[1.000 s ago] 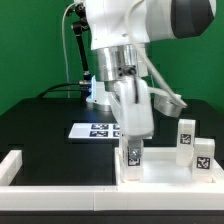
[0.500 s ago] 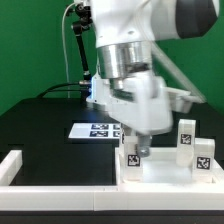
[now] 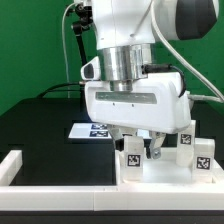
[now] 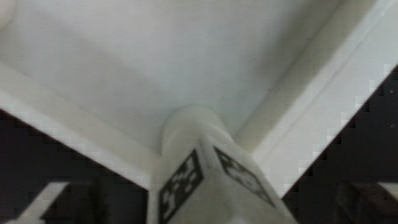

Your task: Assemble square table

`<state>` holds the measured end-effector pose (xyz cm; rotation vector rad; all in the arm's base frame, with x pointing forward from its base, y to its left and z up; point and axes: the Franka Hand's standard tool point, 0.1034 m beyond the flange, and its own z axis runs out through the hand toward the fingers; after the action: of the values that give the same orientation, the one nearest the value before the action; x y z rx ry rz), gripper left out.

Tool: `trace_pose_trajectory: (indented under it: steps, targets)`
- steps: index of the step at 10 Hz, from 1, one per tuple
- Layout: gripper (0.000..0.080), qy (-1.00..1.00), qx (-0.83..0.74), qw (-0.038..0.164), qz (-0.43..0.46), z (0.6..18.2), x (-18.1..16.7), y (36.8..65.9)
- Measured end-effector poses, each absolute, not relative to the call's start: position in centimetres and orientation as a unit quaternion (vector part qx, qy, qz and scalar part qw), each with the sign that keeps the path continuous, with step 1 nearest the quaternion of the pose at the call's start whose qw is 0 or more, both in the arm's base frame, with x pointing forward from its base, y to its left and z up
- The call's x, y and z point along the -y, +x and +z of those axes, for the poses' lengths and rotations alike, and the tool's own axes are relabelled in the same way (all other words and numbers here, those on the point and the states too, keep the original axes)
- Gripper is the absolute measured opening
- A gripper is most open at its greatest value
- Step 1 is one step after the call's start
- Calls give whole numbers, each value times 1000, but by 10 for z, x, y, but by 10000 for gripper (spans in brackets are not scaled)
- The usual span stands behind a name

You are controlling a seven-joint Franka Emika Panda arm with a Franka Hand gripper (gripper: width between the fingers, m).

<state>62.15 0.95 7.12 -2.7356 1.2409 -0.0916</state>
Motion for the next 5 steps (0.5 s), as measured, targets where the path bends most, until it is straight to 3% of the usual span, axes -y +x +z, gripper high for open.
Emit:
trace_pose_trajectory:
  steps: [2,5]
  targets:
    - [648,-979,-197,32,-37,77,-10,628]
    - [649,-983,-174,32,-41,76,-2,629]
